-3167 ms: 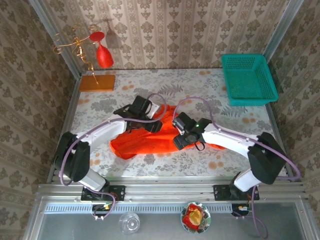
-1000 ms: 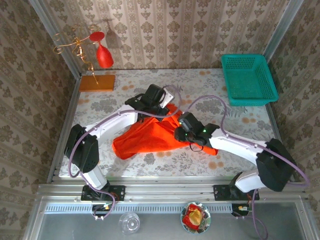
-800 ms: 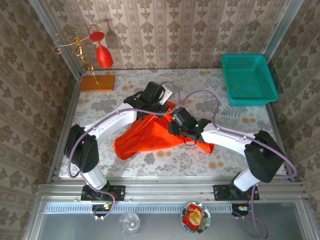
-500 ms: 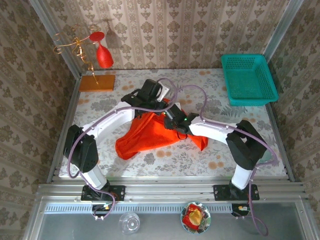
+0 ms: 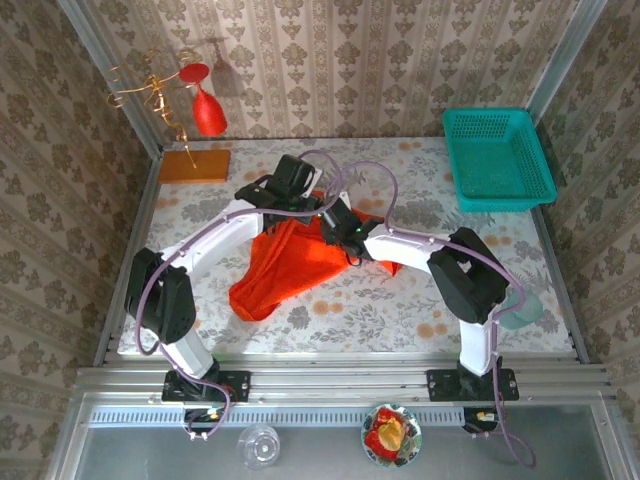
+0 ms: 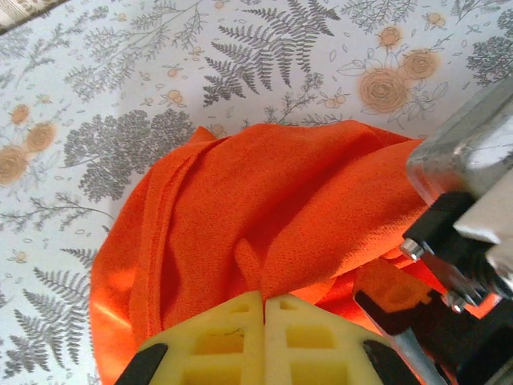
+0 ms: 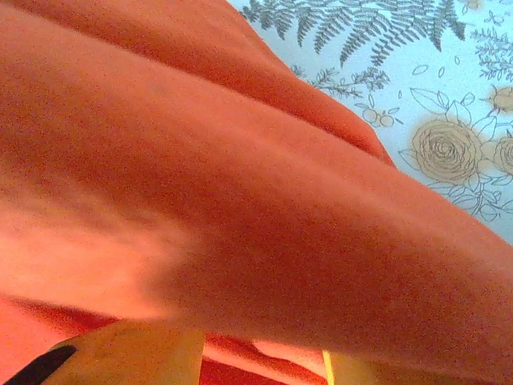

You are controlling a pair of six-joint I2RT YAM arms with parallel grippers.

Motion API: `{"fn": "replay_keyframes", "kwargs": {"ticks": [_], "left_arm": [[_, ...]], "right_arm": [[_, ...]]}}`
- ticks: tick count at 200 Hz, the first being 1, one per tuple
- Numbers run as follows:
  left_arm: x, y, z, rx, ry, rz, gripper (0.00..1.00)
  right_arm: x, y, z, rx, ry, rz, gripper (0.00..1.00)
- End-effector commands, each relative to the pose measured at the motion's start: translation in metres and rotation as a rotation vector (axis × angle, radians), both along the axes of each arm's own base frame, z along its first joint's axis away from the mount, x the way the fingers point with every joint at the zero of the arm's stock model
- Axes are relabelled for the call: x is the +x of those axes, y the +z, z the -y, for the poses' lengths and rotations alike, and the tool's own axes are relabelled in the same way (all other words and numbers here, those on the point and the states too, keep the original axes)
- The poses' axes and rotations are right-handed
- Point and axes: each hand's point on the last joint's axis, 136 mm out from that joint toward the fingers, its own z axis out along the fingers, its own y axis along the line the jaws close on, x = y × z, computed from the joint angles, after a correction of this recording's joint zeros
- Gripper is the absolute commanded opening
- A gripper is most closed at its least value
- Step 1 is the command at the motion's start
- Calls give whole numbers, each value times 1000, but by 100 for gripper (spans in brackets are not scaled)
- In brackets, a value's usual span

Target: Fold the inside-out t-shirt

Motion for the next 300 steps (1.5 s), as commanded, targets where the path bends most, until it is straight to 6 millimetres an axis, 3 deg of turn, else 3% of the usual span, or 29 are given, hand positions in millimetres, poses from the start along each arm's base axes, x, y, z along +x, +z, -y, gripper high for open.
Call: {"fn": "replay_keyframes", "kwargs": {"ticks": [1, 46, 84, 133, 161, 175, 192, 205, 216, 240, 282, 286, 300], "left_arm": [[-29, 37, 34, -160, -108, -4, 0], [-32, 44, 30, -205, -103, -26, 0], [-41, 49, 36, -237, -139, -55, 0], [-52, 57, 34, -249, -162, -60, 0], [-56, 61, 32, -259, -169, -61, 0], [-57, 64, 30, -273, -168, -62, 0], [-56, 68, 27, -314, -161, -62, 0], [-53, 71, 23, -345, -149, -60, 0], [-47, 71, 18, -362, -133, -59, 0], [-30, 70, 5, -385, -84, -53, 0], [10, 58, -23, -413, 15, -63, 0], [20, 56, -35, -419, 48, -63, 0], [36, 47, -50, -427, 92, -80, 0]], "right_arm": [[-11, -39, 18, -52, 17, -88, 42], [-20, -20, 14, 41, 71, -21, 43], [-10, -16, -3, 59, 146, -3, 49], [9, -30, -22, 87, 221, -46, 52], [17, -52, -13, 64, 192, -107, 52], [17, -59, -4, 62, 161, -148, 47], [10, -54, -2, 91, 165, -173, 28], [1, -43, -1, 98, 181, -175, 9], [-8, -31, 0, 113, 194, -172, 0], [-34, 3, 2, 152, 240, -148, 0], [-85, 84, 7, 262, 372, -77, 0], [-90, 94, 9, 273, 386, -63, 0], [-107, 126, 15, 309, 424, -7, 0]]}}
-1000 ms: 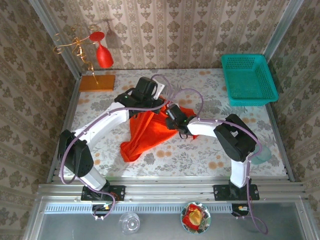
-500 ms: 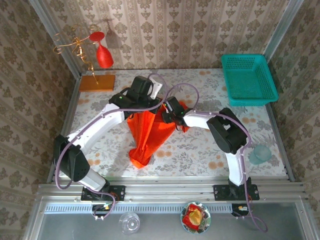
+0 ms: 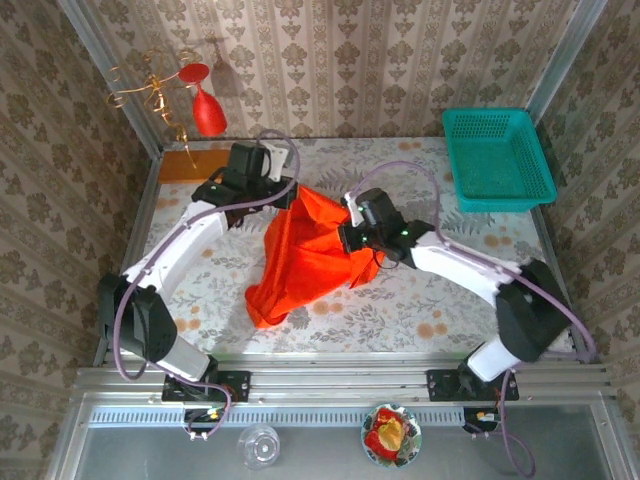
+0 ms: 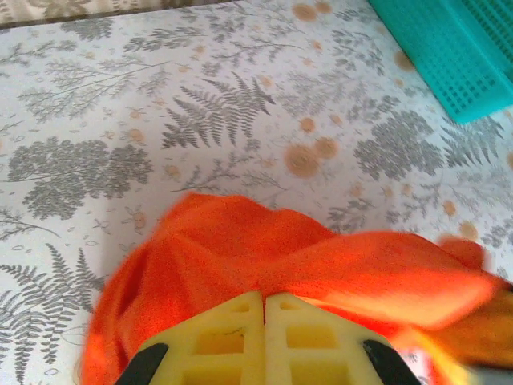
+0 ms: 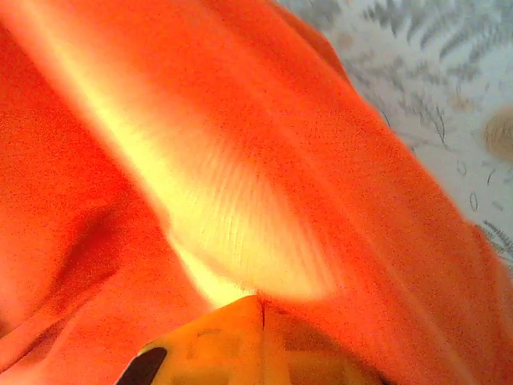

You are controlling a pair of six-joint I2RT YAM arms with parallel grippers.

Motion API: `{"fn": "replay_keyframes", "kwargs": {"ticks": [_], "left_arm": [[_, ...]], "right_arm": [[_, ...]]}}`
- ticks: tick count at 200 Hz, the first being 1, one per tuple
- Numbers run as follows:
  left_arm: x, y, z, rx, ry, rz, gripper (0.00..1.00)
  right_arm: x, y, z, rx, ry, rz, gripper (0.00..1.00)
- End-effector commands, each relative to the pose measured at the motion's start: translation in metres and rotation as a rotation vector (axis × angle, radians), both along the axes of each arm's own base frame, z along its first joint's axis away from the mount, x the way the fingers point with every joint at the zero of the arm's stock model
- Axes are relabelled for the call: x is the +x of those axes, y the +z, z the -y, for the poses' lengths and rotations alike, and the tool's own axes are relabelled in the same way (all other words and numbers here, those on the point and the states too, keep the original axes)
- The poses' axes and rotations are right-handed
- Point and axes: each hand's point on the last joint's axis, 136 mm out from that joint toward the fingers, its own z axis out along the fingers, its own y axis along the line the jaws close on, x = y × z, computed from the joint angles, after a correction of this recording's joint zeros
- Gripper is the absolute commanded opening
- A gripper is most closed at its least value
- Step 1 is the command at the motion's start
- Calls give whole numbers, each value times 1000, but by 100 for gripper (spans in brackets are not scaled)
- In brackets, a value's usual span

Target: Fold the inside-out t-shirt

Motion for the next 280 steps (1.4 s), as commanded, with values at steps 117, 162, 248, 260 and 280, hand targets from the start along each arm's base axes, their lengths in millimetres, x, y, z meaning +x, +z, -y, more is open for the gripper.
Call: {"fn": "replay_keyframes", "kwargs": {"ticks": [117, 162, 248, 260, 280], "left_arm": [[80, -113, -113, -36, 285, -295, 0], [61, -123, -89, -41, 206, -324, 11], [-15, -81, -43, 67, 56, -234, 51], [-26, -81, -40, 77, 44, -234, 53], [-45, -82, -39, 92, 36, -232, 55]], "right_arm": [[-119, -2, 134, 14, -282, -29, 0], [-124, -57, 141, -97, -383, -285, 34], [-78, -5, 37, -75, -102, -176, 46], [-66, -6, 27, -84, -106, -177, 50], [-46, -13, 8, -80, -100, -191, 54]]}}
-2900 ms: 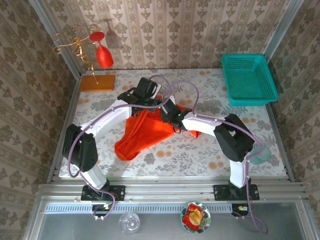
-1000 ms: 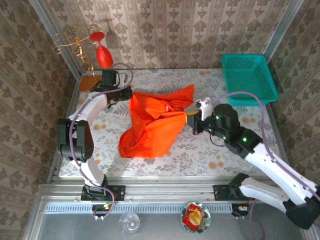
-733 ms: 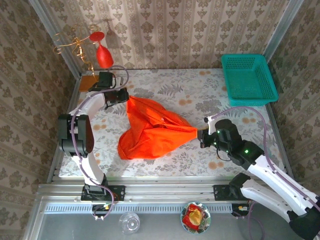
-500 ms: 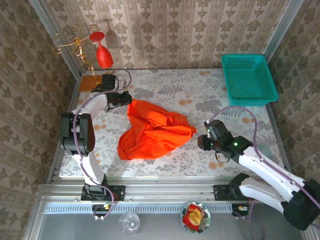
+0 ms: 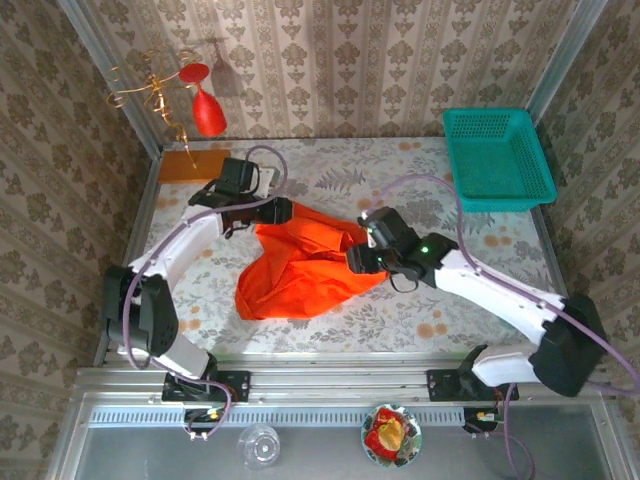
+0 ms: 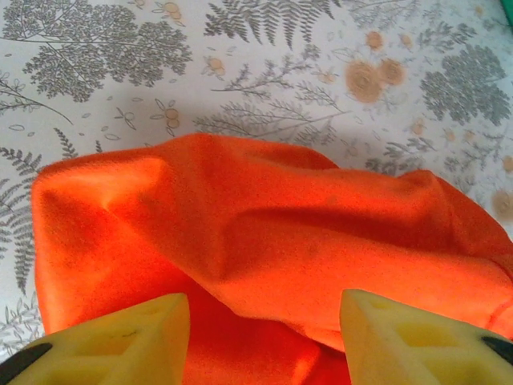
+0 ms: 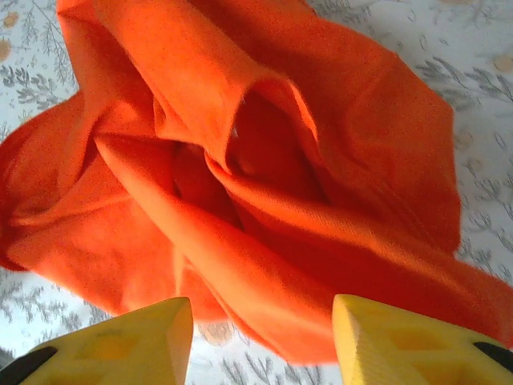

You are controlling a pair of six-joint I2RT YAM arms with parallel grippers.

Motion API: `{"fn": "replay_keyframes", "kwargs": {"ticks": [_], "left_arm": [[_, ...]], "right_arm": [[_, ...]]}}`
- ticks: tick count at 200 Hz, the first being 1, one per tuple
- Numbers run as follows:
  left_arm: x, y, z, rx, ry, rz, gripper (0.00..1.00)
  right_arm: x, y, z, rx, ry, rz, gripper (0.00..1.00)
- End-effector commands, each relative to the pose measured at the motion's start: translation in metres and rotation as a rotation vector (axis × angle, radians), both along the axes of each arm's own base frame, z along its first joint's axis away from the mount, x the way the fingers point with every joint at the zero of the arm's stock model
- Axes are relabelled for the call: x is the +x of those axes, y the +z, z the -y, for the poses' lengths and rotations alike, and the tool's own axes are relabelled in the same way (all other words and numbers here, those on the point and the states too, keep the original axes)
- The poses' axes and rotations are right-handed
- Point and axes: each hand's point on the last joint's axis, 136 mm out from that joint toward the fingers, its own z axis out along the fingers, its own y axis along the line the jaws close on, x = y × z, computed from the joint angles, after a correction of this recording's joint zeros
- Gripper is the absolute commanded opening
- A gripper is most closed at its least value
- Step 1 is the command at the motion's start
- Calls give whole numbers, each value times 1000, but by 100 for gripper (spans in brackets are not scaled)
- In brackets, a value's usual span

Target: Fold the inside-out t-shirt

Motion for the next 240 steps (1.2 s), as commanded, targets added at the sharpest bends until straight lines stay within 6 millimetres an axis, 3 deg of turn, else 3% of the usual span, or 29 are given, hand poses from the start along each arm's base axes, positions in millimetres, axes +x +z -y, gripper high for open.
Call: {"fn": "replay_keyframes", "kwargs": {"ticks": [1, 39, 59, 67, 77, 94, 120, 155, 193, 217, 221, 240], "left_arm": [[-27, -15, -7, 62, -4, -38, 55], [-56, -30, -20, 77, 34, -55, 56], [-69, -48, -38, 139, 86, -74, 58], [-74, -54, -45, 157, 111, -85, 58], [-80, -63, -53, 175, 138, -102, 58], [-89, -76, -60, 181, 178, -125, 59], [-101, -98, -77, 222, 257, -163, 60], [-108, -118, -106, 279, 380, -164, 59], [-110, -125, -115, 248, 409, -182, 53], [-112, -130, -116, 257, 406, -208, 46], [-112, -131, -116, 257, 405, -210, 46], [-112, -134, -116, 260, 404, -223, 46]], "right_arm": [[20, -4, -23, 13, 24, 1, 54], [47, -22, -70, 115, 51, -74, 54], [60, -22, -80, 144, 23, -94, 49], [65, -20, -83, 159, 15, -89, 41], [72, -13, -87, 181, 8, -74, 20], [81, 4, -86, 202, -5, -35, 1], [92, 53, -72, 232, -31, 79, 0], [90, 107, -34, 229, -94, 172, 0], [76, 127, -5, 226, -134, 201, 0], [73, 128, 7, 211, -158, 209, 0], [68, 139, 11, 227, -161, 232, 0], [65, 148, 20, 237, -177, 254, 0]]}}
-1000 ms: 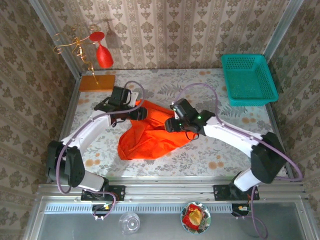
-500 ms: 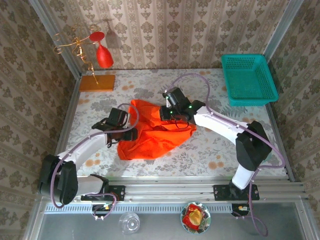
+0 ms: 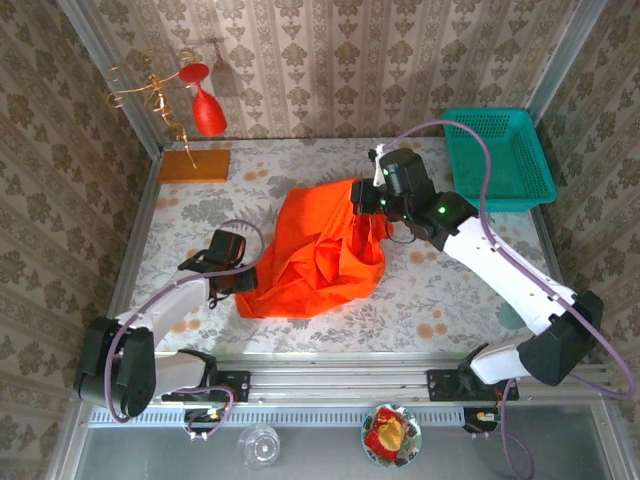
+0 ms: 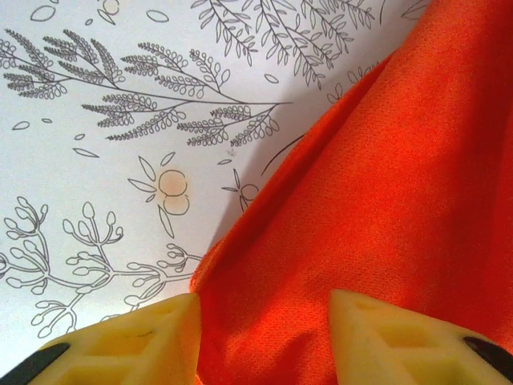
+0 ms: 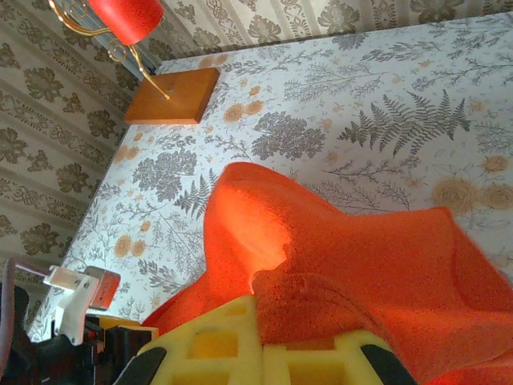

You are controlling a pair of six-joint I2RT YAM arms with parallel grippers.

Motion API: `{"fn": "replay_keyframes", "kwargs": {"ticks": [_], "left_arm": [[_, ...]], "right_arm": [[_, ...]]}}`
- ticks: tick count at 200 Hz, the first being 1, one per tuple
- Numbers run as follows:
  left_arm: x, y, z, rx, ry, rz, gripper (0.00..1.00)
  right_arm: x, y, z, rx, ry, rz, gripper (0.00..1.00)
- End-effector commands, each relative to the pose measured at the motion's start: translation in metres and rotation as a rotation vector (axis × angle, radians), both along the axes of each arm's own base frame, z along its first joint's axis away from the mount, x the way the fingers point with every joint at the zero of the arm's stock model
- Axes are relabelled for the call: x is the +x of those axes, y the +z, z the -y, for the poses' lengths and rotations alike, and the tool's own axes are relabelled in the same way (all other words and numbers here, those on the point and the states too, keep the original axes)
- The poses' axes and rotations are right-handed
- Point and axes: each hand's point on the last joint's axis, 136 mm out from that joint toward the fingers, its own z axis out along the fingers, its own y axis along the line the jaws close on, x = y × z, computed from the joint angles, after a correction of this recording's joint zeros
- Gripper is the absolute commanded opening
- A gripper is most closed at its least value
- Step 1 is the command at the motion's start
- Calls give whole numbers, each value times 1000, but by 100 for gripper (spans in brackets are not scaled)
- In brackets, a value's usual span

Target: Fold the inside-out t-shirt

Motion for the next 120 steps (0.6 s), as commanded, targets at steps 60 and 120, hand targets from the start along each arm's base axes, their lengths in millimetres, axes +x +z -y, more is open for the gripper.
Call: {"fn": "replay_keyframes", "kwargs": {"ticks": [60, 120], "left_arm": [[0, -11, -13, 26, 69, -59, 51], [2, -3, -18, 33, 98, -31, 58]], "right_arm": [[-12, 18, 33, -28, -58, 51, 0], [-13, 17, 40, -23, -71, 54, 0]]}}
